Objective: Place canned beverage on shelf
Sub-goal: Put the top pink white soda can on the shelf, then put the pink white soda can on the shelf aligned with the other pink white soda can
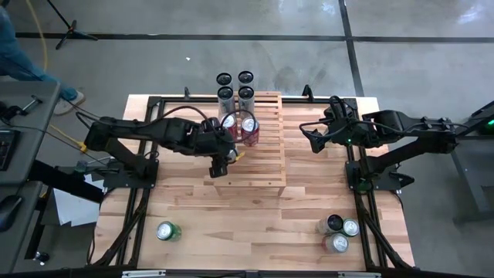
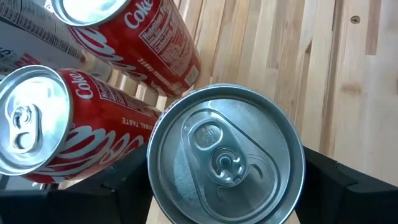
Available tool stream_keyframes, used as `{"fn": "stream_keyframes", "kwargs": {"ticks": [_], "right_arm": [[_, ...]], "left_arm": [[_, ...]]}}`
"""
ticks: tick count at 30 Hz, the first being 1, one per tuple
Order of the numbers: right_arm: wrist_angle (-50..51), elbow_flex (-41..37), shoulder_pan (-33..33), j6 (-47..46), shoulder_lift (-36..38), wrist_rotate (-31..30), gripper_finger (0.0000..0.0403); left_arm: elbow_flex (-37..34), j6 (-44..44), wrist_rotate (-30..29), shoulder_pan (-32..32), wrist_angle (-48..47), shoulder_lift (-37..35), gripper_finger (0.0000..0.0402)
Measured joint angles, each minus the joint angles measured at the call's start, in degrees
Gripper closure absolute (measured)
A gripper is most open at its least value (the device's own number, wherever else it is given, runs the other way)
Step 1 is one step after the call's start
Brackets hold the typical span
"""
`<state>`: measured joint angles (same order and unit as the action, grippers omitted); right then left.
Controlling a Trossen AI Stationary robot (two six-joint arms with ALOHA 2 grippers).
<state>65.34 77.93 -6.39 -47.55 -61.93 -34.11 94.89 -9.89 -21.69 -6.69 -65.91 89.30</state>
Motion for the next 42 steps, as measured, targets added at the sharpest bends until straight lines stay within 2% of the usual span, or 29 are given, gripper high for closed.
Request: {"fn": "stream_keyframes", "kwargs": {"ticks": [2,7,10,27,37,42], "right_arm": [[0.0,0.0,0.0,0.0,0.0,0.0,0.0032],[0.0,0.0,0.0,0.02,0.0,0.0,0.0032],[0.0,0.0,0.0,0.02,0.0,0.0,0.0032],[-0.02,0.0,0.0,-0.26,0.0,0.02,0.0032],[-0.07,0.0,-0.02,-0.42,0.0,0.03,0.0032],[-0.07,0.0,-0.01,-0.2,0.0,0.04,0.0032]], "left_arm": [[0.0,0.0,0.03,0.24,0.0,0.0,0.0122],[0.0,-0.3,0.57,0.47,-0.16,0.0,0.0072],[-0.02,-0.3,0.53,0.47,-0.21,0.0,0.0062],[0.15,-0.35,-0.53,0.47,-0.31,-3.06,0.0059],[5.26,2.49,-4.71,0.47,-0.39,-6.45,0.0059],[7.47,-3.1,-5.99,0.3,0.64,-11.83,0.0059]]}}
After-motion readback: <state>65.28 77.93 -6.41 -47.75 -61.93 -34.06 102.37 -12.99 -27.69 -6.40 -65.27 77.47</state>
